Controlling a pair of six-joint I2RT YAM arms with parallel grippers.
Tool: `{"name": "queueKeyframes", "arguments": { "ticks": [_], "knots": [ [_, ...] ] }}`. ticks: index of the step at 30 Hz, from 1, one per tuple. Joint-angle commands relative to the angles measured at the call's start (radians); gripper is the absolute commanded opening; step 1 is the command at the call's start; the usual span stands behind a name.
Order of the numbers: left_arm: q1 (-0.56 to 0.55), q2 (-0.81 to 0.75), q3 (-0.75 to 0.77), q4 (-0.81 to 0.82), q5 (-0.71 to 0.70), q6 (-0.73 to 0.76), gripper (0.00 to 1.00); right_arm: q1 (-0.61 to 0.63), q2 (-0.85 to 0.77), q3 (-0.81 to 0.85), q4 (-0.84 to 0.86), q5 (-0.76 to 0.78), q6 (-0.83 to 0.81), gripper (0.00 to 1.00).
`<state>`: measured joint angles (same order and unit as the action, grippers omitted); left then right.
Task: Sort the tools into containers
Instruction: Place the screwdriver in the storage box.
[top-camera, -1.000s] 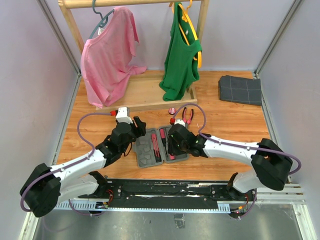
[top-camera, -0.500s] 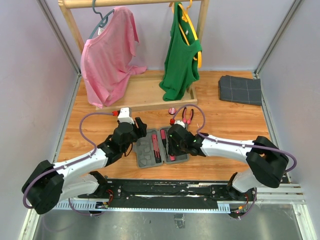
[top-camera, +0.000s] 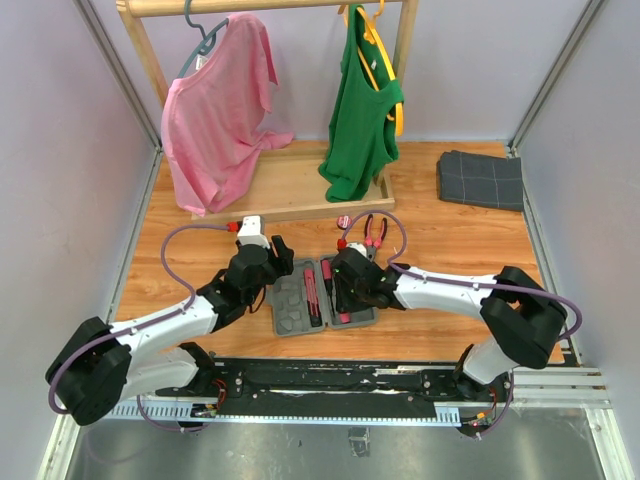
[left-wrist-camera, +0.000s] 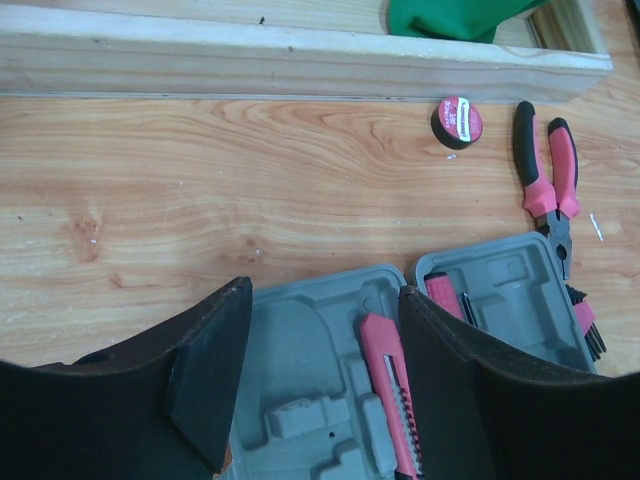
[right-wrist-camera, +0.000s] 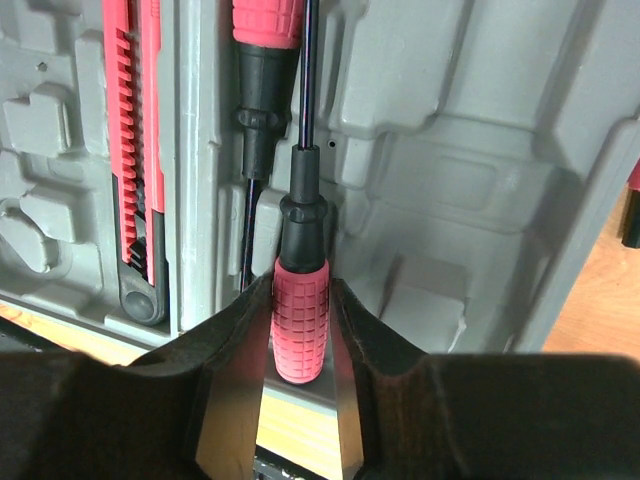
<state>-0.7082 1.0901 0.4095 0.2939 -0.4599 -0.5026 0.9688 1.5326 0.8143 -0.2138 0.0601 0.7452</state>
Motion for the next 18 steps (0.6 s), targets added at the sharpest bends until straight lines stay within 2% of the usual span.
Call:
{"name": "queueKeyframes", "arguments": {
  "ticks": [1, 8, 18],
  "knots": [
    [0.006, 0.014, 0.034, 0.025, -0.025, 0.010, 0.64, -0.010, 0.011, 0.032, -0.055, 0.012, 0.009, 0.33],
    [0.006, 0.028, 0.041, 0.022, -0.021, 0.009, 0.64, -0.010, -0.041, 0.029, -0.068, 0.041, 0.006, 0.39],
    [0.006, 0.031, 0.045, 0.017, -0.022, 0.009, 0.64, -0.011, -0.039, 0.010, -0.042, 0.034, 0.012, 0.37]
  ]
}}
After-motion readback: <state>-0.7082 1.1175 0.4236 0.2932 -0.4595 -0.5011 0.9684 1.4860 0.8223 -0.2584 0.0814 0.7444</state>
